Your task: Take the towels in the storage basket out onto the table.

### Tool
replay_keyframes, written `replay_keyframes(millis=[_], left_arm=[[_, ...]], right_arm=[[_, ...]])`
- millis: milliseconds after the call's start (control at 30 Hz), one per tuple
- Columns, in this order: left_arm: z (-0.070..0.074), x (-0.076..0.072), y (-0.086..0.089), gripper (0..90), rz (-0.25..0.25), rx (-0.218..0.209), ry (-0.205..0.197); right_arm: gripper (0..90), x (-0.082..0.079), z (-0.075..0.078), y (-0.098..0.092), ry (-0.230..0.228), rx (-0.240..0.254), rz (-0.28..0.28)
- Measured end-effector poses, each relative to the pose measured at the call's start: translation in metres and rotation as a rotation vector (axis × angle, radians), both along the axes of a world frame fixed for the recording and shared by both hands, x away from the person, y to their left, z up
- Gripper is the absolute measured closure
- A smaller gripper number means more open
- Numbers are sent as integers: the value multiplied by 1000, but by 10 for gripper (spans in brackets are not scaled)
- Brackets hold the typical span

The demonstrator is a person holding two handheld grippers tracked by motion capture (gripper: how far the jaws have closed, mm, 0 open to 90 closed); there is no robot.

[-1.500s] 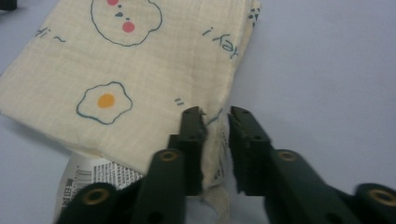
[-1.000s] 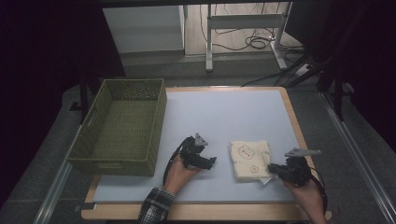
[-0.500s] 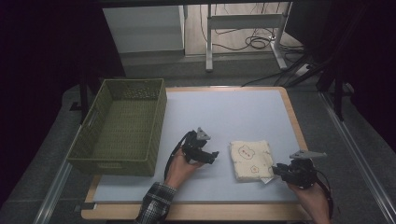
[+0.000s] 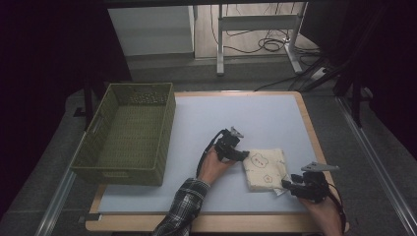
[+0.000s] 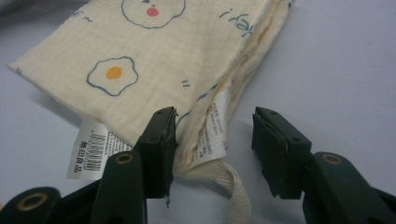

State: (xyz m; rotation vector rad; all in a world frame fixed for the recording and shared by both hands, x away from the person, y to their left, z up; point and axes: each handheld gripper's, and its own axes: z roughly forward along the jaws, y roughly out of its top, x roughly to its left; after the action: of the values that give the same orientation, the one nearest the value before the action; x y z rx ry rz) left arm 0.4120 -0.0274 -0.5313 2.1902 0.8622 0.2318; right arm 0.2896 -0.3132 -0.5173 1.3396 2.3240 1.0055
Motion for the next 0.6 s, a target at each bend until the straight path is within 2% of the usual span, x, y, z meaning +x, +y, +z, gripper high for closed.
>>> replay_keyframes(millis=[67, 167, 200, 267, 367, 467, 600], left_arm=[[0, -1, -1, 394, -3, 4, -3], [3, -4, -4, 548, -26, 5, 24], [3, -5, -6, 596, -26, -1, 35], [4, -6, -7, 691, -32, -11, 69], [5, -7, -8, 823, -54, -18, 87], [6, -9, -8, 848, -62, -10, 68], [12, -11, -3, 856, -63, -31, 43]], right_arm=[[508, -2, -2, 2, -13, 1, -3], [590, -4, -3, 5, -18, 3, -8], [654, -4, -3, 6, -9, 10, -5], [780, -2, -3, 6, 27, 64, 18], [812, -1, -3, 6, 48, 82, 29], [820, -1, -2, 7, 47, 77, 34], [824, -1, 3, 9, 32, 92, 52]])
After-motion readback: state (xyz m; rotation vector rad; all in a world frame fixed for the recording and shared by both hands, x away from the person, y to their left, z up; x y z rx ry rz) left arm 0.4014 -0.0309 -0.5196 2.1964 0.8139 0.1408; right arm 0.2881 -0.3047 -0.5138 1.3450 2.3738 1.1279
